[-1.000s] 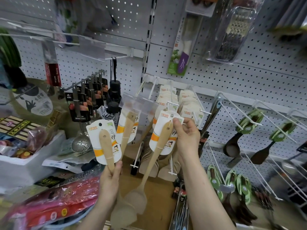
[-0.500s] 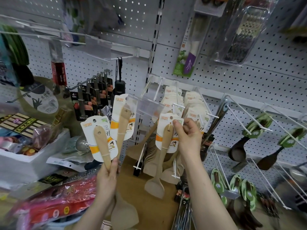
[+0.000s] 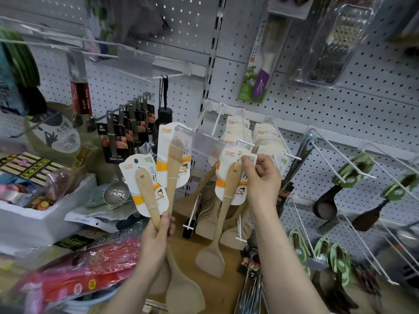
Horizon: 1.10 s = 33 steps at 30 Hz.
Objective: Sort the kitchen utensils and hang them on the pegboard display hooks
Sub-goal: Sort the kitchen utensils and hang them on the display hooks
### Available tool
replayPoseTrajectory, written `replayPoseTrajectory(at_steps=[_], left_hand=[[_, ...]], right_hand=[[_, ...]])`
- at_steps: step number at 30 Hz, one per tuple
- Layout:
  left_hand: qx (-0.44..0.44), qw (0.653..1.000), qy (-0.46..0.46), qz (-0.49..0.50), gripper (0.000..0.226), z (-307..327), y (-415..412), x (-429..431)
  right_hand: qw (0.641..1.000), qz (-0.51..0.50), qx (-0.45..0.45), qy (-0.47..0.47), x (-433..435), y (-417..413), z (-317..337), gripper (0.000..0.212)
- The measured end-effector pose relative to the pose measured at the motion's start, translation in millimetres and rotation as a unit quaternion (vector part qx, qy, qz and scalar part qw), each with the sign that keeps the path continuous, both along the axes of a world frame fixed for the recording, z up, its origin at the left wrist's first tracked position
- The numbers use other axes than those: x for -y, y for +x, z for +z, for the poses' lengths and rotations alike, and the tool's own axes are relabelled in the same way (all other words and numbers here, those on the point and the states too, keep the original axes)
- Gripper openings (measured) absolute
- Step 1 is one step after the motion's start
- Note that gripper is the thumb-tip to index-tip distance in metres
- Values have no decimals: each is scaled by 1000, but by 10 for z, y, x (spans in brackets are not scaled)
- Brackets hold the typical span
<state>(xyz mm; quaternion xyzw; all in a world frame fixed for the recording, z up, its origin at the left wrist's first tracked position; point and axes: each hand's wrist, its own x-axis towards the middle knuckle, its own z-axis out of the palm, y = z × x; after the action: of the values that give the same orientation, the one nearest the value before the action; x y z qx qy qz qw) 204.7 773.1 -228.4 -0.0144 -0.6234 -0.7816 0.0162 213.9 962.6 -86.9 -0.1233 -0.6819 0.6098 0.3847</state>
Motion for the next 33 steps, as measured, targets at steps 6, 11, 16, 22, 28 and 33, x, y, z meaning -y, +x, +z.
replayPoseTrajectory(at_steps=[6,11,16,22,28,33], left_hand=[[5,999,-2,-36,31,-23,51,27],[11,998,-28,-52,29,-89,137,71],[34,995,-40,-89,26,-180,270,81],[46,986,-74,-142,30,-295,400,110],[47,975,-95,-195,24,-308,579,7],[52,965,-106,-234,22,-297,752,-74]], right_hand=[[998,-52,26,22,-23,-171,8,20],[979,-153,83,104,-34,-351,18,26],[975,-179,47,123,117,-297,-12,19],[991,-100,24,87,394,147,-69,12],[995,34,55,-81,468,457,-111,20],[982,43,24,-182,398,721,-195,12]])
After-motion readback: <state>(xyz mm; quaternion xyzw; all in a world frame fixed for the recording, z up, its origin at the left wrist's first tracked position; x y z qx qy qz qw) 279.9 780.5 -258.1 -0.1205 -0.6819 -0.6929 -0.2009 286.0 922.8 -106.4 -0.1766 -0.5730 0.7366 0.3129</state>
